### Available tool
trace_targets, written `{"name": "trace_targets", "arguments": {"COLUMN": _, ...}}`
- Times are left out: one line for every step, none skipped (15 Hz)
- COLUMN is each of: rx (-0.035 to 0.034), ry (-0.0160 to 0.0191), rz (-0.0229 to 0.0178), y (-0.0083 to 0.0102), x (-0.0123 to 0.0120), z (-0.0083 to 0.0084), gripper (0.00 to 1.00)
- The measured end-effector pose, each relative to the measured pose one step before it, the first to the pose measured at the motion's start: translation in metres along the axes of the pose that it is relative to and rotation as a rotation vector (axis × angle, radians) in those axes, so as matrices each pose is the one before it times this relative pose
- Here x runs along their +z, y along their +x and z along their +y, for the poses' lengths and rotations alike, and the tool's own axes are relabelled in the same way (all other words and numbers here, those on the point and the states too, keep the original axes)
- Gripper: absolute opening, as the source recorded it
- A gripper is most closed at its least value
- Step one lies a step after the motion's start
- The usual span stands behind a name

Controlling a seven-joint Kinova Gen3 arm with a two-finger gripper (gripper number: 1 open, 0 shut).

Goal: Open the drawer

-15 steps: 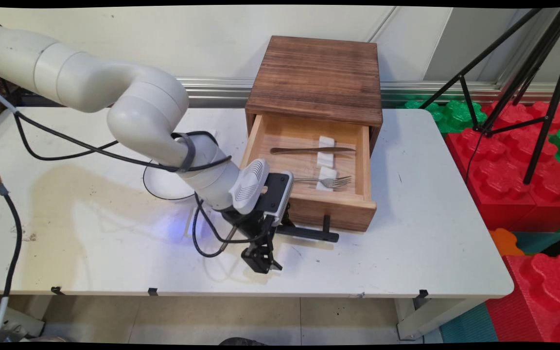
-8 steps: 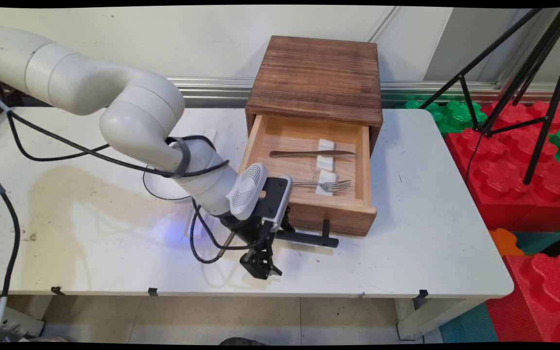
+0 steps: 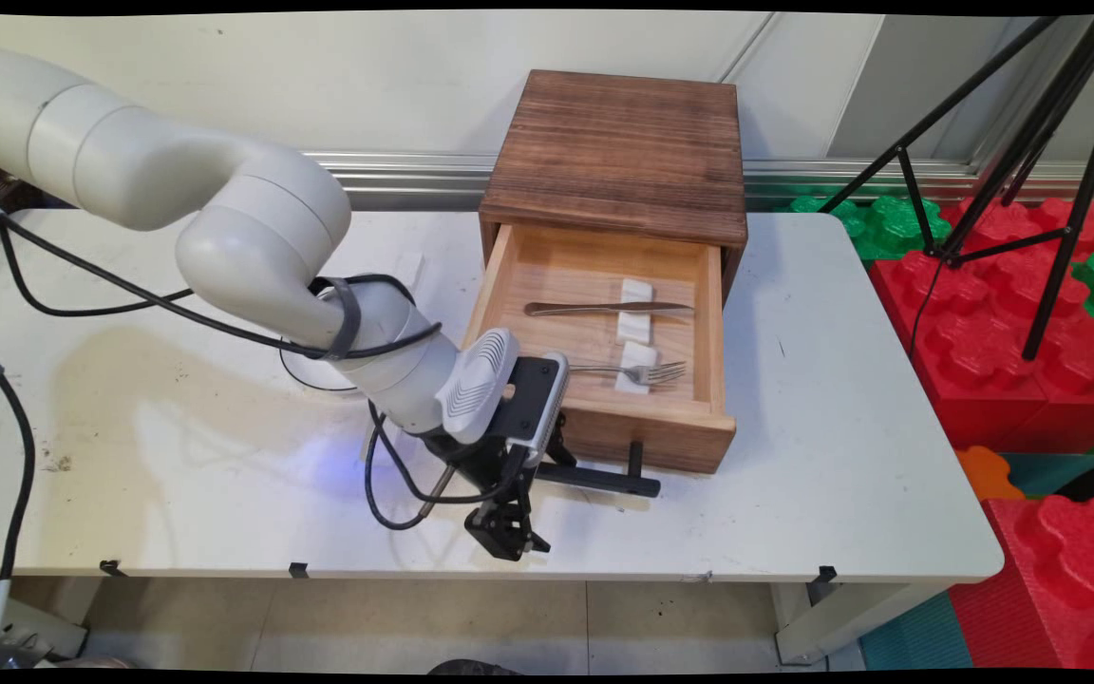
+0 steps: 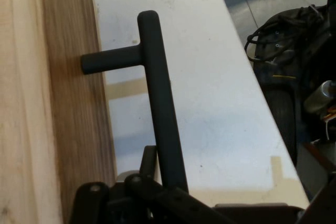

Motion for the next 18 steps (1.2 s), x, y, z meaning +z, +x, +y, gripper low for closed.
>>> {"name": "trace_targets", "arguments": {"rx": -0.00071, "ry": -0.002, "rz": 0.00124, "y": 0.00034, "x": -0.00056, "z": 0.0024, "gripper": 1.0}}
{"name": "trace_targets", "arguments": {"rx": -0.00041, "ry": -0.00158, "rz": 0.00046, "y": 0.0001, "x": -0.00041, "z": 0.0018, "gripper": 1.0}}
{"name": "trace_targets", "arguments": {"rx": -0.00008, "ry": -0.00159, "rz": 0.00106, "y": 0.00023, "x": -0.00036, "z": 0.00171, "gripper": 1.0}}
{"name": "trace_targets", "arguments": {"rx": -0.00036, "ry": -0.00123, "rz": 0.00029, "y": 0.00006, "x": -0.00023, "z": 0.00115, "gripper": 1.0}}
{"name": "trace_targets", "arguments": {"rx": -0.00051, "ry": -0.00172, "rz": 0.0006, "y": 0.00012, "x": -0.00034, "z": 0.00177, "gripper": 1.0}}
{"name": "trace_targets", "arguments": {"rx": -0.00016, "ry": -0.00095, "rz": 0.00053, "y": 0.0001, "x": -0.00022, "z": 0.00107, "gripper": 1.0}}
{"name": "trace_targets", "arguments": {"rx": 0.00024, "ry": -0.00158, "rz": 0.00079, "y": 0.00026, "x": -0.00028, "z": 0.00152, "gripper": 1.0}}
{"name": "trace_targets", "arguments": {"rx": 0.00009, "ry": -0.0022, "rz": 0.00114, "y": 0.00024, "x": -0.00041, "z": 0.00212, "gripper": 1.0}}
{"name": "trace_targets", "arguments": {"rx": 0.00024, "ry": -0.00133, "rz": 0.00072, "y": 0.00011, "x": -0.00033, "z": 0.00151, "gripper": 1.0}}
{"name": "trace_targets", "arguments": {"rx": 0.00019, "ry": -0.00135, "rz": 0.00084, "y": 0.00006, "x": -0.00032, "z": 0.00147, "gripper": 1.0}}
{"name": "trace_targets", "arguments": {"rx": -0.00003, "ry": -0.00104, "rz": 0.00026, "y": -0.00001, "x": -0.00019, "z": 0.00095, "gripper": 1.0}}
{"name": "trace_targets", "arguments": {"rx": 0.00081, "ry": -0.00165, "rz": 0.00056, "y": 0.00005, "x": -0.00023, "z": 0.00137, "gripper": 1.0}}
{"name": "trace_targets", "arguments": {"rx": 0.00003, "ry": -0.00089, "rz": 0.00038, "y": 0.0, "x": -0.00019, "z": 0.00088, "gripper": 1.0}}
{"name": "trace_targets", "arguments": {"rx": 0.0, "ry": -0.0008, "rz": 0.00038, "y": -0.00014, "x": -0.00041, "z": 0.00144, "gripper": 1.0}}
{"name": "trace_targets", "arguments": {"rx": 0.00053, "ry": -0.00092, "rz": 0.00028, "y": -0.00001, "x": -0.00017, "z": 0.00087, "gripper": 1.0}}
{"name": "trace_targets", "arguments": {"rx": 0.00114, "ry": -0.00154, "rz": 0.00098, "y": 0.00027, "x": -0.00019, "z": 0.00112, "gripper": 1.0}}
{"name": "trace_targets", "arguments": {"rx": 0.00015, "ry": -0.00088, "rz": 0.00055, "y": 0.00006, "x": -0.00018, "z": 0.00082, "gripper": 1.0}}
{"name": "trace_targets", "arguments": {"rx": -0.00005, "ry": -0.00069, "rz": 0.0002, "y": -0.00014, "x": -0.00038, "z": 0.00129, "gripper": 1.0}}
